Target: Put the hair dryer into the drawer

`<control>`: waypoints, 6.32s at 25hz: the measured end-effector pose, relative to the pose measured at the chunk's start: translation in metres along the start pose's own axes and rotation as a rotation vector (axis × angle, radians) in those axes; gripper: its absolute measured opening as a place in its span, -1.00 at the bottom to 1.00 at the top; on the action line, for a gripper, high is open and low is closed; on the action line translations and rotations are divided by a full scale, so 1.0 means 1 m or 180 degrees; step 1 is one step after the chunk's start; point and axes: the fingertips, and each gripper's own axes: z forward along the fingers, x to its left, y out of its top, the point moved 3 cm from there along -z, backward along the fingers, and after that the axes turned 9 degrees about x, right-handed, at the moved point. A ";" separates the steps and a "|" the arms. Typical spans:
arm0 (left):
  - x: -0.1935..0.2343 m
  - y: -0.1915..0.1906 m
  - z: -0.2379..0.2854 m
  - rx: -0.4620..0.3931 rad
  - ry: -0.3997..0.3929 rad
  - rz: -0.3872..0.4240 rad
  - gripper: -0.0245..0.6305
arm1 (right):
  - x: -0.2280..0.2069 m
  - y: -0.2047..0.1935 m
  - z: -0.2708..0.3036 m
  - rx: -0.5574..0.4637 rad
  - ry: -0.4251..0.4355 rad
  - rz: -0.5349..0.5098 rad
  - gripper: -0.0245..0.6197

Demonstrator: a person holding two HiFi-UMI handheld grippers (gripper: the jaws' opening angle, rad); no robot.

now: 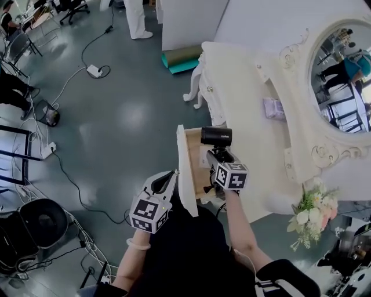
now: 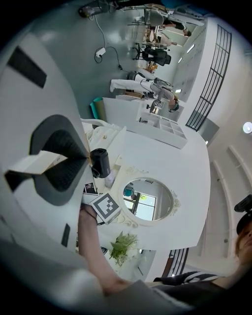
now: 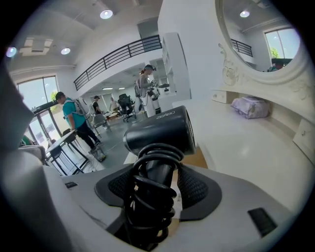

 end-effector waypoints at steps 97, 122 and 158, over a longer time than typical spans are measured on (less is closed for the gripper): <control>-0.015 -0.028 0.038 0.0385 -0.0216 -0.0082 -0.86 | -0.003 -0.070 0.049 0.0349 0.0003 0.0682 -0.03; -0.053 0.023 0.054 0.0287 -0.0742 0.0373 -0.86 | 0.014 -0.017 -0.056 -0.0715 0.0137 0.0908 -0.32; -0.107 0.046 0.078 0.0145 -0.1211 0.0682 -0.86 | 0.035 0.011 -0.154 -0.1576 -0.0256 0.0303 -0.91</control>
